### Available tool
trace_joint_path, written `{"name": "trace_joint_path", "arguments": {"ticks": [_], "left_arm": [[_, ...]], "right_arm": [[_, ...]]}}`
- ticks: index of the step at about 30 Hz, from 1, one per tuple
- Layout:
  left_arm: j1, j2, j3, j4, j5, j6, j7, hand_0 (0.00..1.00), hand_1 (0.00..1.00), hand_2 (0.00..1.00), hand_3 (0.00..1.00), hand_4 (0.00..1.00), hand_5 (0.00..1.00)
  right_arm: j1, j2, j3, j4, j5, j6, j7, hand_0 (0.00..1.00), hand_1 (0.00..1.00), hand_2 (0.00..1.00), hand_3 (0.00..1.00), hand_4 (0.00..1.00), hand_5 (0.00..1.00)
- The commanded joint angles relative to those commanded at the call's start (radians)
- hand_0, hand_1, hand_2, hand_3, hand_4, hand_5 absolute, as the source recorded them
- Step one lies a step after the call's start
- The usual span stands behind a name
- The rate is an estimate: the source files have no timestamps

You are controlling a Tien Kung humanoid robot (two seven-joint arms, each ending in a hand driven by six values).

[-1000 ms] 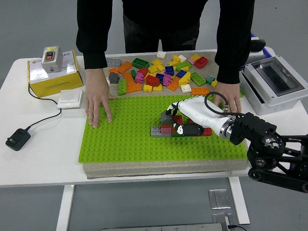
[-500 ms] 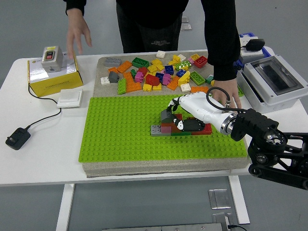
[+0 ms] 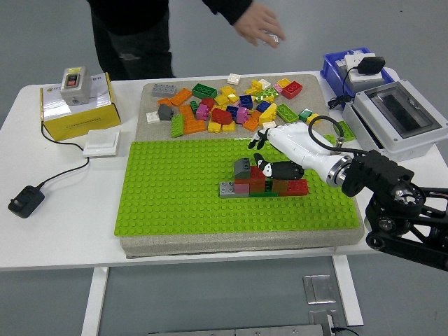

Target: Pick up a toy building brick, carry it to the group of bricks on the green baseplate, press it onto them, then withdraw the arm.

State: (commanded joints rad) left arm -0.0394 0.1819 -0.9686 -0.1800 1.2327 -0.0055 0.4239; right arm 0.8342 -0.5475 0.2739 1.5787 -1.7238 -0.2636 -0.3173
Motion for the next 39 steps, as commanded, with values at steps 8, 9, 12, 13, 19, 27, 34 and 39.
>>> {"name": "trace_joint_path", "arguments": {"ticks": [8, 9, 12, 13, 19, 27, 34, 39], "left_arm": [[0.006, -0.003, 0.003, 0.000, -0.005, -0.002, 0.004, 0.690, 0.651, 0.509, 0.629, 0.156, 0.709], [0.007, -0.003, 0.003, 0.000, -0.005, -0.002, 0.005, 0.690, 0.651, 0.509, 0.629, 0.156, 0.709], [0.010, -0.005, 0.001, 0.000, -0.005, -0.002, 0.006, 0.690, 0.651, 0.509, 0.629, 0.156, 0.709], [0.010, -0.005, 0.000, 0.000, -0.004, -0.002, 0.006, 0.690, 0.651, 0.509, 0.629, 0.156, 0.709], [0.015, -0.006, -0.005, 0.000, 0.001, -0.004, 0.011, 0.690, 0.651, 0.509, 0.628, 0.154, 0.708], [0.014, -0.007, -0.005, 0.000, 0.003, -0.005, 0.012, 0.690, 0.652, 0.509, 0.628, 0.153, 0.707], [0.015, -0.005, -0.002, 0.000, 0.002, -0.006, 0.013, 0.690, 0.651, 0.509, 0.628, 0.154, 0.707], [0.016, -0.004, 0.001, 0.000, 0.001, -0.008, 0.014, 0.690, 0.652, 0.509, 0.628, 0.153, 0.707]], "right_arm": [[-0.092, -0.026, 0.152, 0.012, -0.012, -0.013, 0.002, 0.038, 0.099, 0.654, 0.687, 0.372, 0.458], [-0.103, -0.028, 0.171, 0.012, -0.011, -0.016, 0.004, 0.038, 0.099, 0.654, 0.687, 0.372, 0.458], [-0.138, -0.032, 0.222, 0.012, -0.003, -0.026, 0.010, 0.038, 0.099, 0.654, 0.687, 0.372, 0.458], [-0.147, -0.033, 0.239, 0.011, -0.001, -0.029, 0.012, 0.038, 0.099, 0.654, 0.687, 0.372, 0.458], [-0.161, -0.025, 0.237, 0.015, -0.002, -0.035, 0.013, 0.039, 0.106, 0.648, 0.687, 0.544, 0.501], [-0.096, 0.025, 0.076, 0.006, -0.015, -0.019, 0.002, 0.039, 0.116, 0.660, 0.686, 0.572, 0.528], [-0.089, 0.032, 0.064, 0.004, -0.016, -0.016, 0.001, 0.040, 0.116, 0.661, 0.680, 0.534, 0.537], [-0.137, 0.013, 0.152, 0.002, -0.001, -0.026, 0.009, 0.042, 0.116, 0.664, 0.682, 0.426, 0.510]]}}
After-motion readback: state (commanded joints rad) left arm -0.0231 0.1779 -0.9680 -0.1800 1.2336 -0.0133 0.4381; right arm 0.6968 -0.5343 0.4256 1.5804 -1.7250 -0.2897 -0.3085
